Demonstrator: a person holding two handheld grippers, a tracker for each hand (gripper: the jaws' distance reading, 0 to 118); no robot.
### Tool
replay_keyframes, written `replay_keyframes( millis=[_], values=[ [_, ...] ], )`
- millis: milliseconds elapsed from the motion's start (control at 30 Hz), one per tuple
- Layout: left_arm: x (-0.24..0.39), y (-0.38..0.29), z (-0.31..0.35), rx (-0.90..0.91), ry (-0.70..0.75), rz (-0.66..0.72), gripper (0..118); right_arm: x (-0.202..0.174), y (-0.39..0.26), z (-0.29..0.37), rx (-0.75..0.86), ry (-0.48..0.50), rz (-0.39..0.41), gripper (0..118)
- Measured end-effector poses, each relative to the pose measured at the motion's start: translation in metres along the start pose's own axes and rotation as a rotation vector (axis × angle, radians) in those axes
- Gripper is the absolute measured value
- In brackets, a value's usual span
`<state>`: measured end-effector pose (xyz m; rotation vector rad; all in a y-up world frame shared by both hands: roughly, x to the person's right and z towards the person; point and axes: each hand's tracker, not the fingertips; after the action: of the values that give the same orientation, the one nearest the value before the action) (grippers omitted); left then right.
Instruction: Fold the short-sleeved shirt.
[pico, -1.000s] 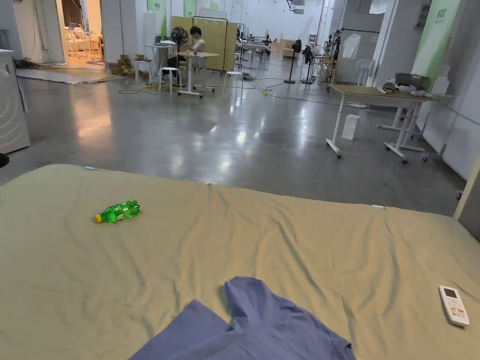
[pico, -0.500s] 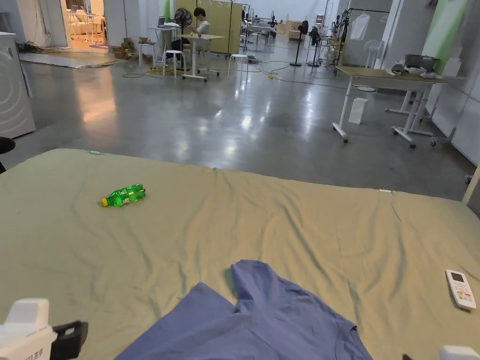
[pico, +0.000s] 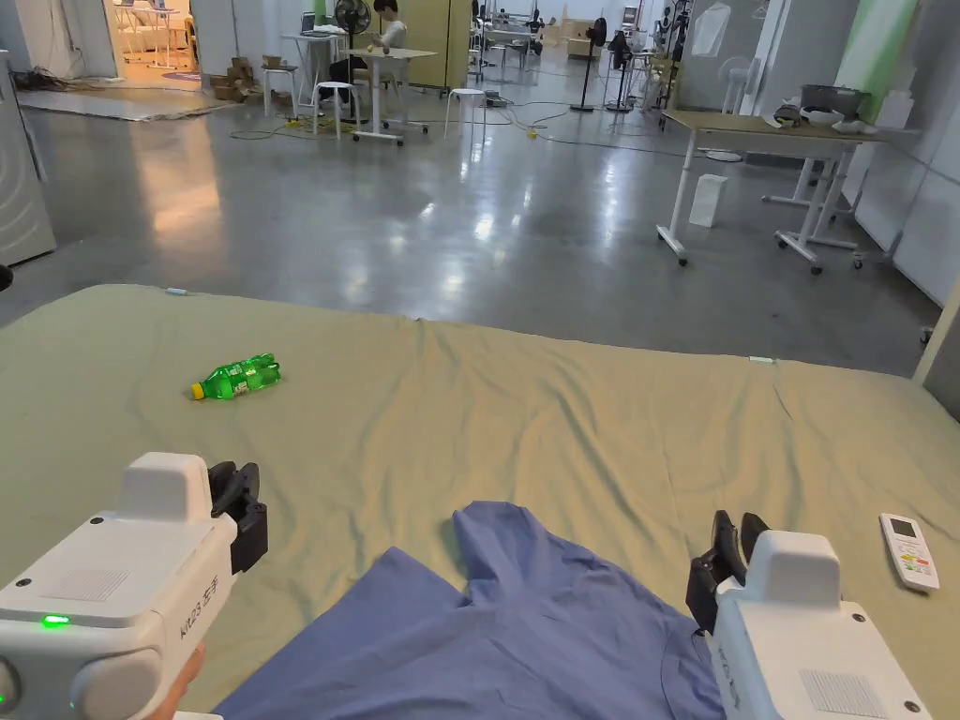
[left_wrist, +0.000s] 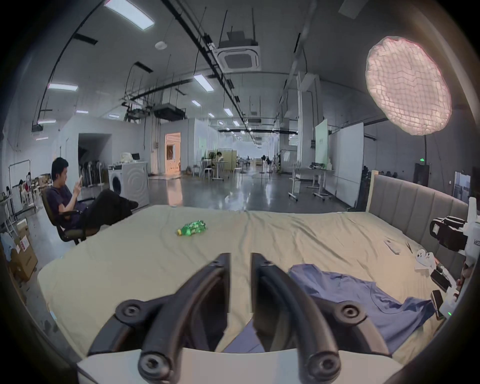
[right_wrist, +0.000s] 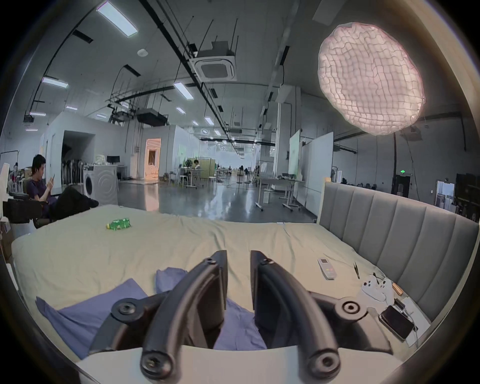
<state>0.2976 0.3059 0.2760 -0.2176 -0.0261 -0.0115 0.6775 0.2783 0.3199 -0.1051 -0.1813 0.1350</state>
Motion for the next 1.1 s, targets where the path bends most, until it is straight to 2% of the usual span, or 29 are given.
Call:
replay_keyframes(
  millis=[33,67,100,267,433,600,867,933,967,1000,1033,1100],
  values=[
    [0.003,0.0,0.001,0.003,0.002,0.002,12,-0.004,0.004,0.003,-0.003,0.002,-0.013,6],
    [0.004,0.0,0.001,0.004,-0.006,0.007,4,-0.007,0.004,0.004,0.01,0.002,-0.018,2],
    [0.001,-0.002,-0.002,0.003,-0.017,0.019,2,-0.008,0.004,0.004,0.023,-0.002,-0.018,1],
    [-0.005,-0.009,-0.005,-0.047,-0.043,-0.003,0,-0.009,0.003,0.0,0.007,0.014,-0.029,0],
    [-0.039,-0.024,-0.016,-0.155,-0.006,0.019,0,-0.011,-0.002,-0.002,-0.027,0.02,-0.02,0],
    [-0.082,-0.052,-0.038,-0.398,0.034,-0.012,0,-0.009,-0.014,-0.008,-0.081,0.032,-0.014,0],
    [-0.128,-0.111,-0.065,-0.768,0.038,0.067,4,-0.007,-0.031,-0.013,-0.165,0.036,-0.023,0],
    [-0.131,-0.121,-0.066,-0.809,0.033,0.082,25,-0.007,-0.035,-0.013,-0.177,0.037,-0.017,0],
    [-0.132,-0.126,-0.067,-0.835,0.037,0.089,40,-0.008,-0.038,-0.016,-0.183,0.04,-0.014,0],
    [-0.133,-0.13,-0.068,-0.856,0.053,0.09,64,-0.008,-0.04,-0.018,-0.19,0.04,-0.011,0],
    [-0.134,-0.134,-0.066,-0.879,0.078,0.086,77,-0.009,-0.041,-0.018,-0.198,0.041,-0.011,0],
    [-0.135,-0.142,-0.066,-0.915,0.096,0.073,82,-0.01,-0.042,-0.018,-0.209,0.044,-0.011,0]
  ],
)
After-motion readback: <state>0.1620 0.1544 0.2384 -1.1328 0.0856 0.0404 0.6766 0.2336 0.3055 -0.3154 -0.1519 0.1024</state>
